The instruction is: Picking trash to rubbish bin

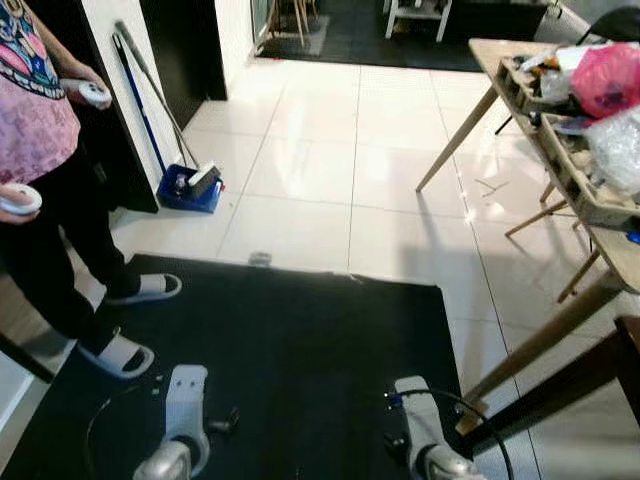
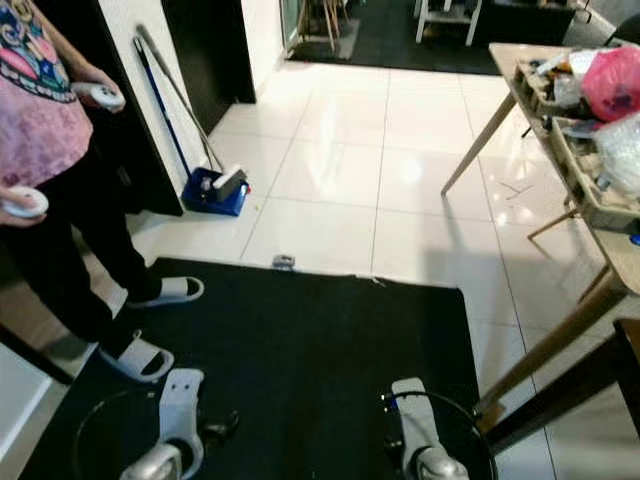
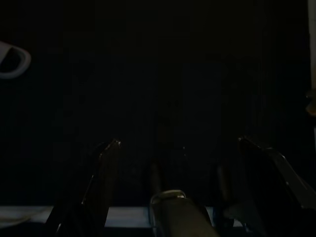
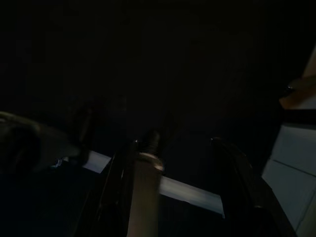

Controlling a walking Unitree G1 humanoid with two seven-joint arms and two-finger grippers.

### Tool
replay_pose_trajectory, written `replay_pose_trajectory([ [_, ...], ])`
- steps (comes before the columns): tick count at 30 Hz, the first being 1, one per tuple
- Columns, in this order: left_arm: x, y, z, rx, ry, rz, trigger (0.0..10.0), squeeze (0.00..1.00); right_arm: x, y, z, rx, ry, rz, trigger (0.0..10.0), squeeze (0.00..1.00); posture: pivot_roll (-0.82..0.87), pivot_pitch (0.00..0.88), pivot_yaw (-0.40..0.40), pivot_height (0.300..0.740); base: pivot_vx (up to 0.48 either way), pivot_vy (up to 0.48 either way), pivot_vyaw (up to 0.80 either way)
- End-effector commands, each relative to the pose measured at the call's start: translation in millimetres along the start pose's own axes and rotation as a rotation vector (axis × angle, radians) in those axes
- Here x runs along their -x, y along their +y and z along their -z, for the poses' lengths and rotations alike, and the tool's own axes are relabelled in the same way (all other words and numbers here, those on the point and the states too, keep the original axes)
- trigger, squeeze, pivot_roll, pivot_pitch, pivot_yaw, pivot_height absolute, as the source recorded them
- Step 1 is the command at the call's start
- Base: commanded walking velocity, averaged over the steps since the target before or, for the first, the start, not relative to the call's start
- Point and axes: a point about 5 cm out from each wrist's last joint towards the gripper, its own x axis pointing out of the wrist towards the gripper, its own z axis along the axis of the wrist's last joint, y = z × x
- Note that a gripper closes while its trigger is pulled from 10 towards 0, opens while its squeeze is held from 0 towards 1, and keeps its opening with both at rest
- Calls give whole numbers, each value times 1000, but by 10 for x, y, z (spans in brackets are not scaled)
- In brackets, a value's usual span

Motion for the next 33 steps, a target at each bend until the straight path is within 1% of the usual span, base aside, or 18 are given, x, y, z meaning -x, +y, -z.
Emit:
replay_pose_trajectory([
  [1,29,27,66,3,26,-7,10000,0,10,3,51,0,15,-4,10000,0,5,128,6,740,390,0,0],
  [31,30,33,68,7,28,-13,10000,0,5,17,32,-2,4,-12,10000,0,12,124,-3,740,390,0,0],
  [33,35,41,72,9,27,-16,10000,0,4,28,29,-2,1,-20,10000,0,13,122,-5,740,388,0,-800],
])
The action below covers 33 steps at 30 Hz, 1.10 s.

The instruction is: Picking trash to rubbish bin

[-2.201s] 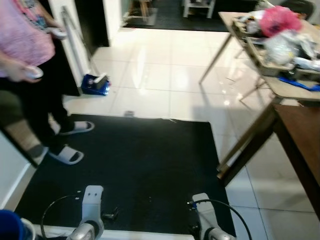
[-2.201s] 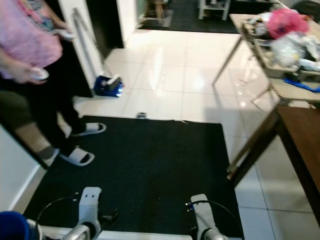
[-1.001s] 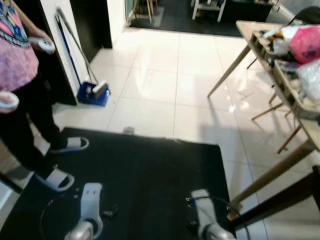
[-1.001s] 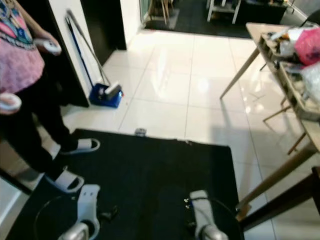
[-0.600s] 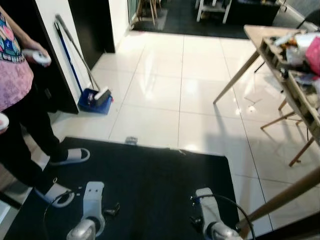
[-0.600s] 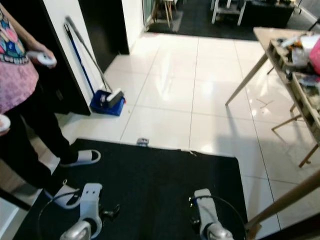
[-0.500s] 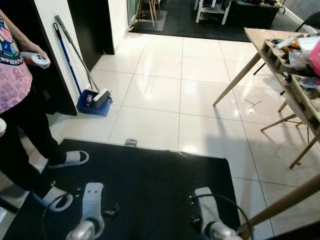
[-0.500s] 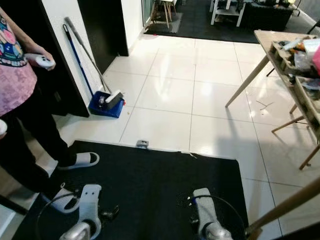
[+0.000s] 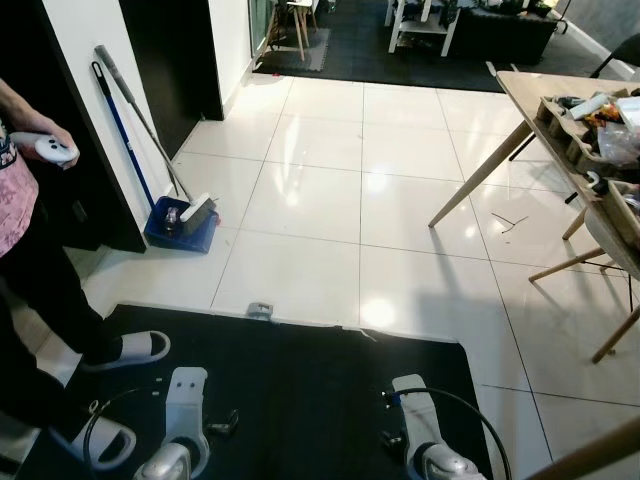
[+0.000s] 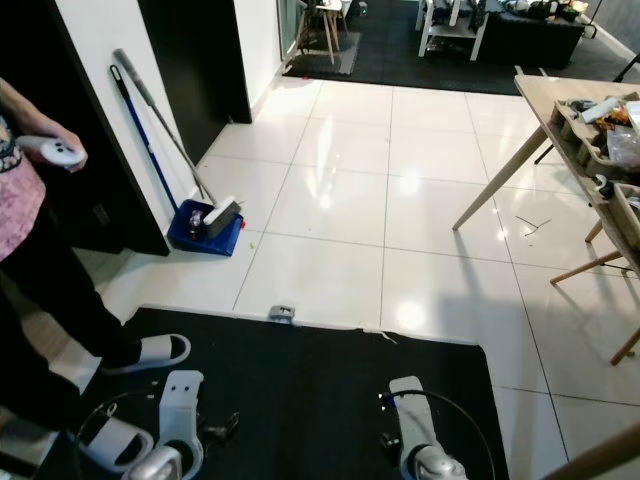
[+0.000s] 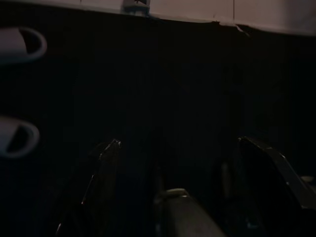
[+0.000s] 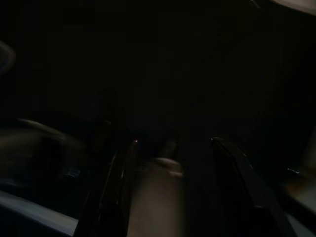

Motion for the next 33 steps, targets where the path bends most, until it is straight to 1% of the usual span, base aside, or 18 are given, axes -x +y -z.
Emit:
replay_pose_trajectory([
  [1,9,6,28,2,12,-3,10000,0,29,-57,86,-2,26,11,10000,0,13,122,-5,740,390,0,-800],
  [19,24,30,42,-2,14,-5,10000,0,32,-42,103,6,29,2,10000,0,14,104,1,740,385,0,-800],
  [33,35,38,55,-3,16,-5,10000,0,32,-31,109,3,29,-3,10000,0,17,107,0,740,377,0,-800],
])
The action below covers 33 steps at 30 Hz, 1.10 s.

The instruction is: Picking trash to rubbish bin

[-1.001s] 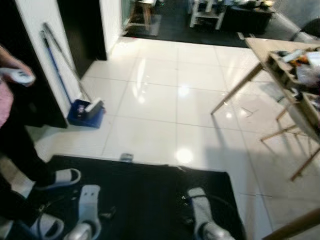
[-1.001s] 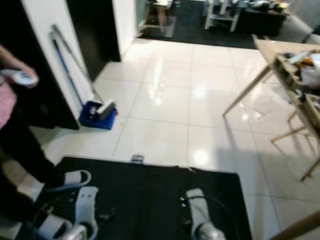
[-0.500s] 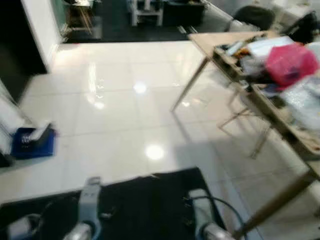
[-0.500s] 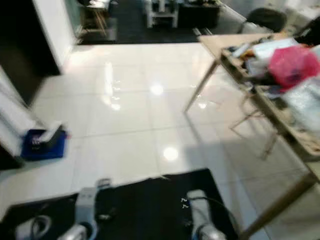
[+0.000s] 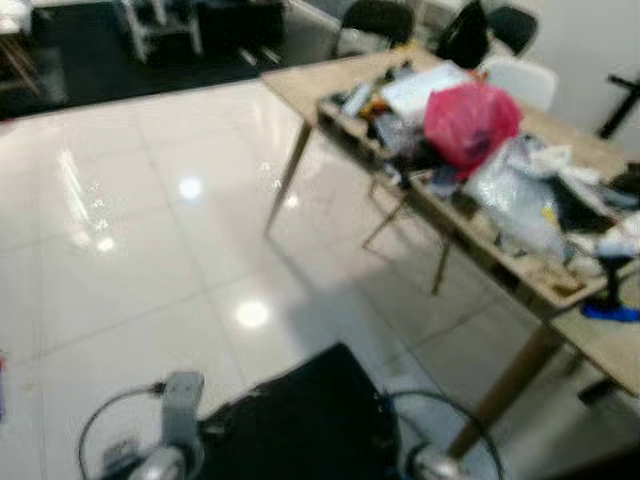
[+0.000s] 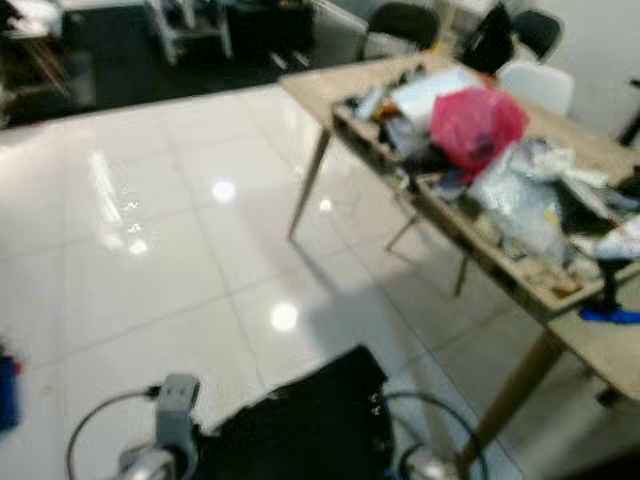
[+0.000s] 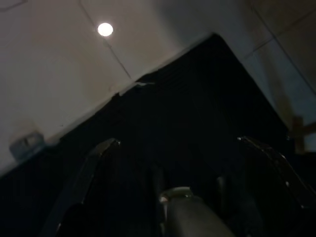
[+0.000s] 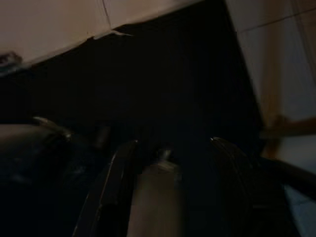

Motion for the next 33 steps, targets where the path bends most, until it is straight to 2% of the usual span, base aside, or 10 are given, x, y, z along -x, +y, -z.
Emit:
replay_pose_trajectory([
  [1,14,-16,60,3,21,4,10000,0,27,-76,59,5,22,19,10000,0,17,107,0,740,375,0,-800],
  [14,24,-15,74,5,24,5,10000,0,33,-79,78,3,26,20,10000,0,16,111,1,740,370,0,-800],
  [17,24,-13,76,13,24,1,10000,0,36,-86,91,-17,30,27,10000,0,16,114,1,740,100,0,-800],
  [33,41,-21,105,11,29,17,10000,0,50,-101,127,-21,32,31,10000,0,13,128,5,740,0,0,0],
])
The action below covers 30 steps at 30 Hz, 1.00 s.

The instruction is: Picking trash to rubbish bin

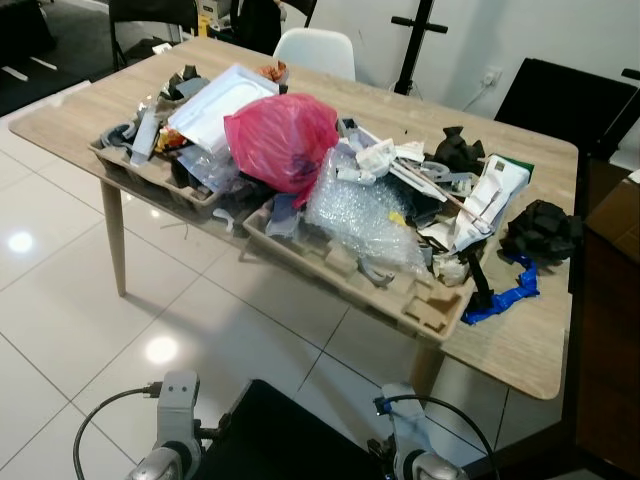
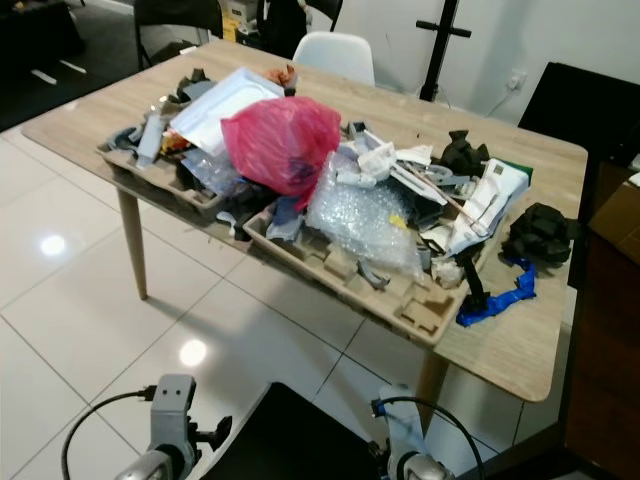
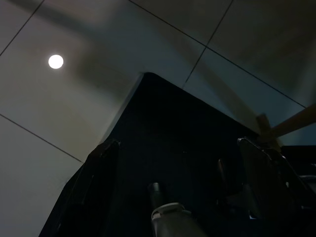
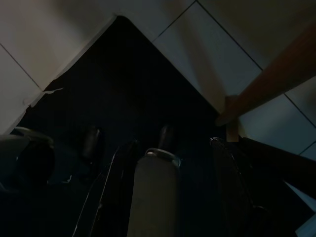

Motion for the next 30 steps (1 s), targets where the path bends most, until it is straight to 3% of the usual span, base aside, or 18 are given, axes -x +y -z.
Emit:
replay_pose_trajectory([
  [1,29,-6,99,8,38,5,10000,0,19,1,88,-17,25,3,10000,0,10,126,6,740,0,0,0],
  [8,21,-23,89,-1,40,21,10000,0,22,-13,93,-20,27,5,10000,0,7,127,6,740,0,0,0],
  [14,22,-33,93,1,37,18,10000,0,27,-24,100,-20,28,5,10000,0,6,132,3,740,0,-445,0],
  [30,37,4,90,24,26,-3,10000,0,16,-17,45,-10,12,-21,10000,0,3,134,-3,740,0,0,0],
])
